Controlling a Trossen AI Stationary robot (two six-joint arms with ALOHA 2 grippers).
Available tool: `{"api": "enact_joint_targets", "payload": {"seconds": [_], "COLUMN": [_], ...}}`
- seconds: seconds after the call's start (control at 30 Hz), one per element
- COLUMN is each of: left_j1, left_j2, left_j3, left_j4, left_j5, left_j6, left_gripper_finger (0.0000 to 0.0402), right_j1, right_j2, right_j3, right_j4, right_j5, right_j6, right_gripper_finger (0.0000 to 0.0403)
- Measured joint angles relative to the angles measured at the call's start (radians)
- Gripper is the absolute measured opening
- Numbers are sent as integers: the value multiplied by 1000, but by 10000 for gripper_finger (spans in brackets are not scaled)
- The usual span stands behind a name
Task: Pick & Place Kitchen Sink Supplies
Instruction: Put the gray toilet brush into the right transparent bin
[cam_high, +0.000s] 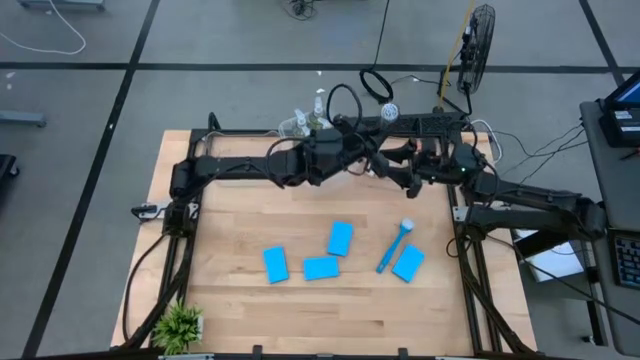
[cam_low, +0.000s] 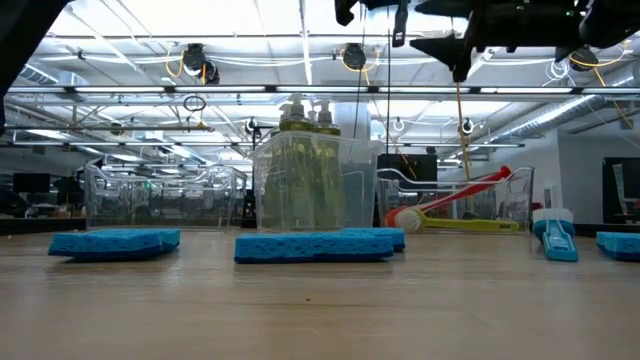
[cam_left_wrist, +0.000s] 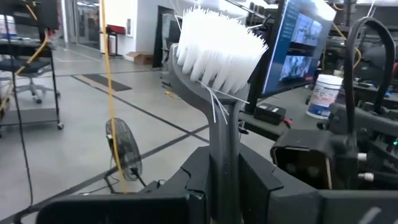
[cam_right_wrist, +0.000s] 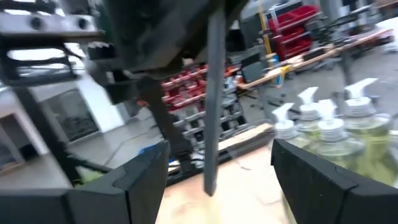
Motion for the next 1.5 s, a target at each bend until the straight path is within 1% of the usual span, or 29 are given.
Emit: {"api": "enact_joint_targets", "payload": {"seconds": [0.13,0.23,0.33,0.4,0.53,0.67,0.8,0.97,1.2,1.27,1.3,1.4,1.5], "left_j1": [16,25,31,31,31,29,30,30,30,30,30,29,29], "left_j2": [0,0,0,0,0,9,13,13,13,13,13,11,11], "left_j3": [0,0,0,0,0,0,0,0,0,0,0,0,0], "left_j4": [0,-1,-13,-20,-19,-15,-28,-31,-34,-34,-33,-31,-36], "left_j5": [23,73,83,91,139,147,147,152,162,182,188,197,190], "left_j6": [-14,-21,-23,-28,-46,-60,-82,-95,-103,-103,-102,-102,-103], "left_gripper_finger": [48,48,48,48,48,48,48,48,47,42,34,37,69], "right_j1": [5,5,6,5,4,4,4,4,4,3,3,3,1], "right_j2": [44,74,97,106,127,138,134,126,103,95,92,85,84], "right_j3": [1,1,1,1,1,1,1,1,1,1,1,1,1], "right_j4": [10,69,114,110,121,132,132,130,131,132,131,132,125], "right_j5": [58,54,52,53,52,49,47,43,42,27,22,19,40], "right_j6": [-16,-17,-18,-18,-25,-41,-54,-64,-66,-66,-66,-61,-56], "right_gripper_finger": [274,278,278,278,278,262,229,171,67,32,19,16,13]}}
